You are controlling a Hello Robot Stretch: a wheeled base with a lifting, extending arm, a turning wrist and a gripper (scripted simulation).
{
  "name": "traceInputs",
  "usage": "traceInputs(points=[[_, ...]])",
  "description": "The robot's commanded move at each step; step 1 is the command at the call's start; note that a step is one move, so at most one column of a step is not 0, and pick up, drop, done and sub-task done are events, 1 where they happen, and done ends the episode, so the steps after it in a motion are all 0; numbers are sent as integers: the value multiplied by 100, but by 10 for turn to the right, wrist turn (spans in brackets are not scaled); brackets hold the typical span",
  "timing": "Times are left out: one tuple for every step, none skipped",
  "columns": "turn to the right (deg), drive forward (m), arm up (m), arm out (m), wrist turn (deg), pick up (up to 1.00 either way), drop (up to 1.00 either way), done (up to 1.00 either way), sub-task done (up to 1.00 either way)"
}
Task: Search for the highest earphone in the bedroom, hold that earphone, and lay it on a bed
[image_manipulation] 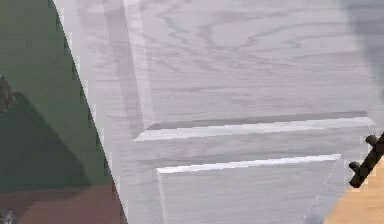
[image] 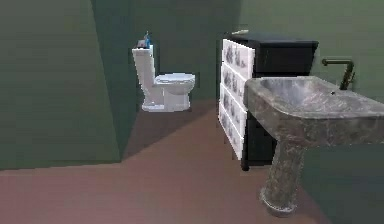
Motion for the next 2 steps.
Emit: traceInputs(points=[[0, 20, 0, 0, 0, 0, 0, 0, 0], [-30, 0, 0, 0, 0, 0, 0, 0, 0]])
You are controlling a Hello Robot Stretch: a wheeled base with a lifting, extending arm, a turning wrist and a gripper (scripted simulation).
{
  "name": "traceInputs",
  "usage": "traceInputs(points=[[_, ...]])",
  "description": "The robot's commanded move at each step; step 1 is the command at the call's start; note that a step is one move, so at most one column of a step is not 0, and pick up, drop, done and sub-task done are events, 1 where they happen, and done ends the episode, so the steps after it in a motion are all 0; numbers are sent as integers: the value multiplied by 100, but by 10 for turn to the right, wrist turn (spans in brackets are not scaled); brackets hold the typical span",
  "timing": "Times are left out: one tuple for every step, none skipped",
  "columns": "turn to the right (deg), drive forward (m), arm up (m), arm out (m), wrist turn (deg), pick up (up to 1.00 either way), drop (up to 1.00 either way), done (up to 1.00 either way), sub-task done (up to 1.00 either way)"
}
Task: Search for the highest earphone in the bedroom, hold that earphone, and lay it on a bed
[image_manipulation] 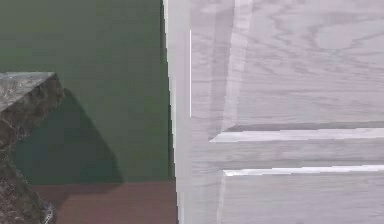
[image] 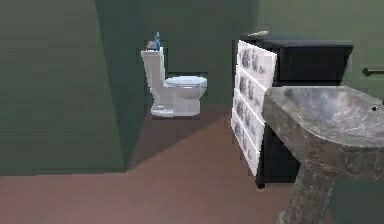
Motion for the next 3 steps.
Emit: traceInputs(points=[[0, 30, 0, 0, 0, 0, 0, 0, 0], [-450, 0, 0, 0, 0, 0, 0, 0, 0], [-150, 0, 0, 0, 0, 0, 0, 0, 0]])
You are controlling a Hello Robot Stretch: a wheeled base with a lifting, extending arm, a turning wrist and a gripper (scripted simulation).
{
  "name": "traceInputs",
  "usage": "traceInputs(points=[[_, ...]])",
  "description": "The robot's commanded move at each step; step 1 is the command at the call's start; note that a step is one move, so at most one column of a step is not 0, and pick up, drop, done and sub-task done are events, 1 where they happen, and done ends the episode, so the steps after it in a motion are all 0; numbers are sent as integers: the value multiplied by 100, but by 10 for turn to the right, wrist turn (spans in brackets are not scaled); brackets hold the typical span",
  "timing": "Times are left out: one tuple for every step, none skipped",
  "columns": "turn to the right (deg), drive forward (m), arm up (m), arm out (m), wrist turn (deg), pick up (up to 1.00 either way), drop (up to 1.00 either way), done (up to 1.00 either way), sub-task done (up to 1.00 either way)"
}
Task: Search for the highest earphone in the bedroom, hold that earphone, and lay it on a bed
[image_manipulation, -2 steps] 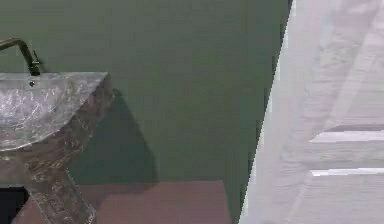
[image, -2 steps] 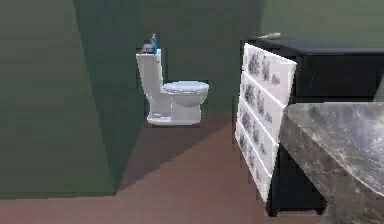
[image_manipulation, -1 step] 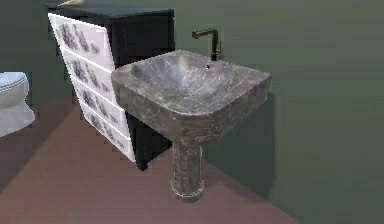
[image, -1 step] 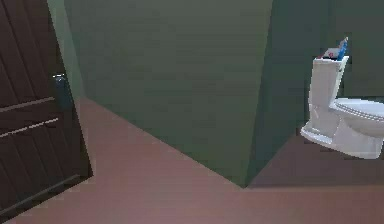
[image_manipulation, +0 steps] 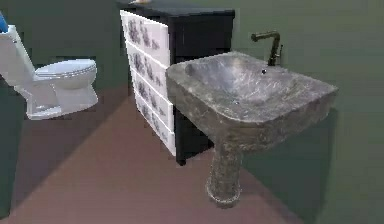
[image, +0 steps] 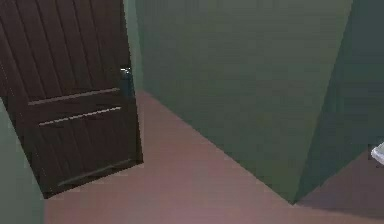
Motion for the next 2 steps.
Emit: traceInputs(points=[[0, 100, 0, 0, 0, 0, 0, 0, 0], [-30, 0, 0, 0, 0, 0, 0, 0, 0]])
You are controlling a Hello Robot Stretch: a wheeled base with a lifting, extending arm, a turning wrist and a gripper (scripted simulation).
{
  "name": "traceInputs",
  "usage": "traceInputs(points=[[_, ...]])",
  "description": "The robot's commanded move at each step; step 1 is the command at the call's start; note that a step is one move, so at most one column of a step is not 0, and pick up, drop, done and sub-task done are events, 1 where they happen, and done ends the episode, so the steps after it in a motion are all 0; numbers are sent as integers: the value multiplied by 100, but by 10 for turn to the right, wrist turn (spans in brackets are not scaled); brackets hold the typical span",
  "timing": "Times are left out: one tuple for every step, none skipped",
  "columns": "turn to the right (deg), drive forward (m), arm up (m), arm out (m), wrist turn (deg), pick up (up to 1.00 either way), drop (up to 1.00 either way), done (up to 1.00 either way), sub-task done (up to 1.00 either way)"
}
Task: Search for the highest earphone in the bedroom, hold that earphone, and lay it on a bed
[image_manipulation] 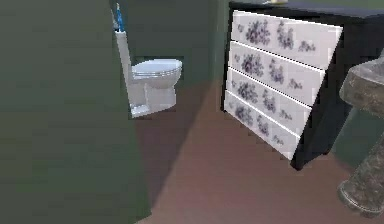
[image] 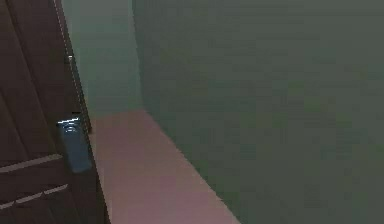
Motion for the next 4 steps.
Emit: traceInputs(points=[[0, 100, 0, 0, 0, 0, 0, 0, 0], [-60, 0, 0, 0, 0, 0, 0, 0, 0], [0, 10, 0, 0, 0, 0, 0, 0, 0], [-450, 0, 0, 0, 0, 0, 0, 0, 0]])
